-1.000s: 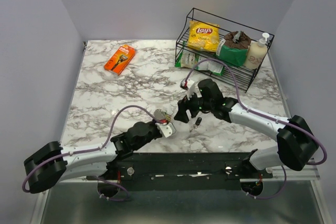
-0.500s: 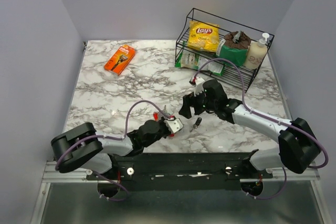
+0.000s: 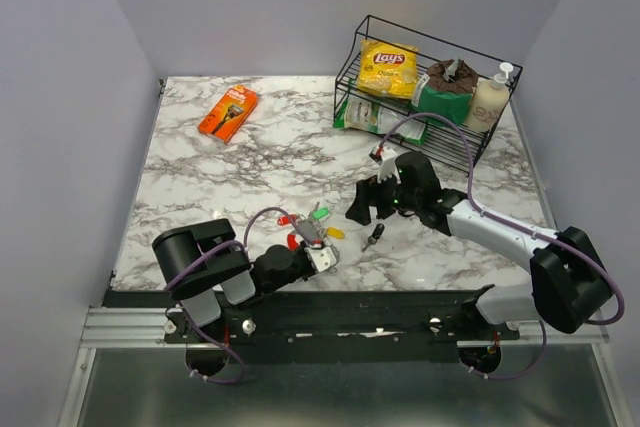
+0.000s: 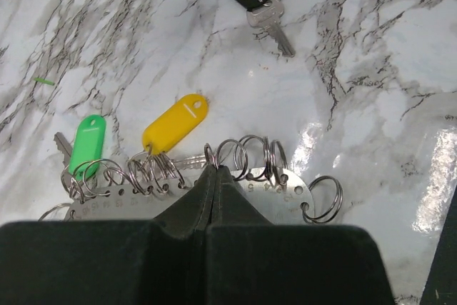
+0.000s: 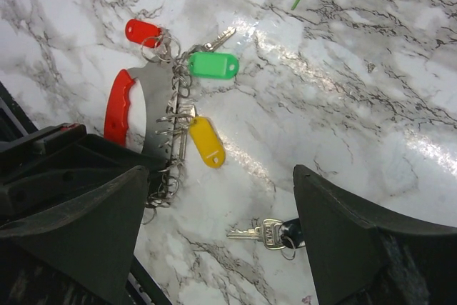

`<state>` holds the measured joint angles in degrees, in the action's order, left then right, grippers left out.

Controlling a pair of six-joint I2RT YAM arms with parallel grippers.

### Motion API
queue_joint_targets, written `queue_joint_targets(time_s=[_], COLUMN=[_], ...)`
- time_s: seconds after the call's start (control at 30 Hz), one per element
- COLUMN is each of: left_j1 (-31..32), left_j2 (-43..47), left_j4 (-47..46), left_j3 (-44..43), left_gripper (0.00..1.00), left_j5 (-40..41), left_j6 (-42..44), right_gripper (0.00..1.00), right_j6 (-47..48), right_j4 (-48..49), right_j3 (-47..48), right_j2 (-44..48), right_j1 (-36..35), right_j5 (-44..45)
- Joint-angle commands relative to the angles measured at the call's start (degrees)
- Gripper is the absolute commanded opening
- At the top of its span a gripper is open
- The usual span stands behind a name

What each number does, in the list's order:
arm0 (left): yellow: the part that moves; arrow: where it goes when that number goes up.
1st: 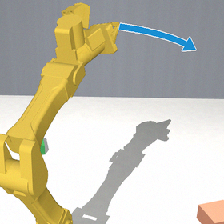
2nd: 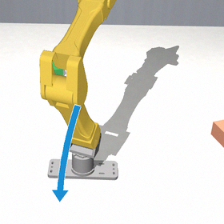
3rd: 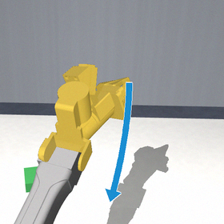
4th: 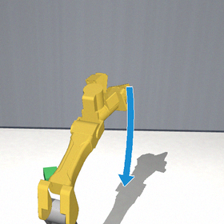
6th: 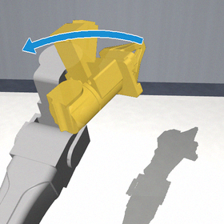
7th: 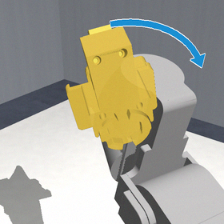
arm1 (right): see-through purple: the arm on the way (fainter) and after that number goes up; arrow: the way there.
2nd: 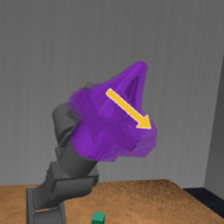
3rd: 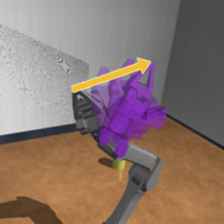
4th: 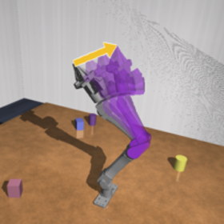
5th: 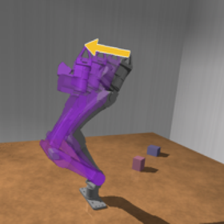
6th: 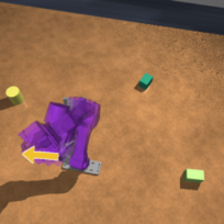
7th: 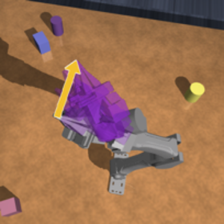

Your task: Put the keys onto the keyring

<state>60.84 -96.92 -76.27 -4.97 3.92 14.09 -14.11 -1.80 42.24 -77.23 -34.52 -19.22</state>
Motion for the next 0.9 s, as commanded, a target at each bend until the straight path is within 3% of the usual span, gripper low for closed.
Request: queue_joint_targets(time_s=[0.0, 0.87], left_j1=[0.2, 0.3], left_j2=[1.6, 12.3], left_j4=[-20.5, -20.3], left_j3=[1.2, 6.3], left_gripper=[0.0, 0.0], left_j5=[-3.2, -9.0], left_j6=[1.5, 4.8], right_gripper=[0.9, 0.9], right_j6=[1.3, 6.1], right_j4=[1.3, 4.3], right_j3=[-0.5, -3.2], right_j2=[0.9, 4.8], right_j1=[0.1, 0.1], right_j5=[-4.2, -11.4])
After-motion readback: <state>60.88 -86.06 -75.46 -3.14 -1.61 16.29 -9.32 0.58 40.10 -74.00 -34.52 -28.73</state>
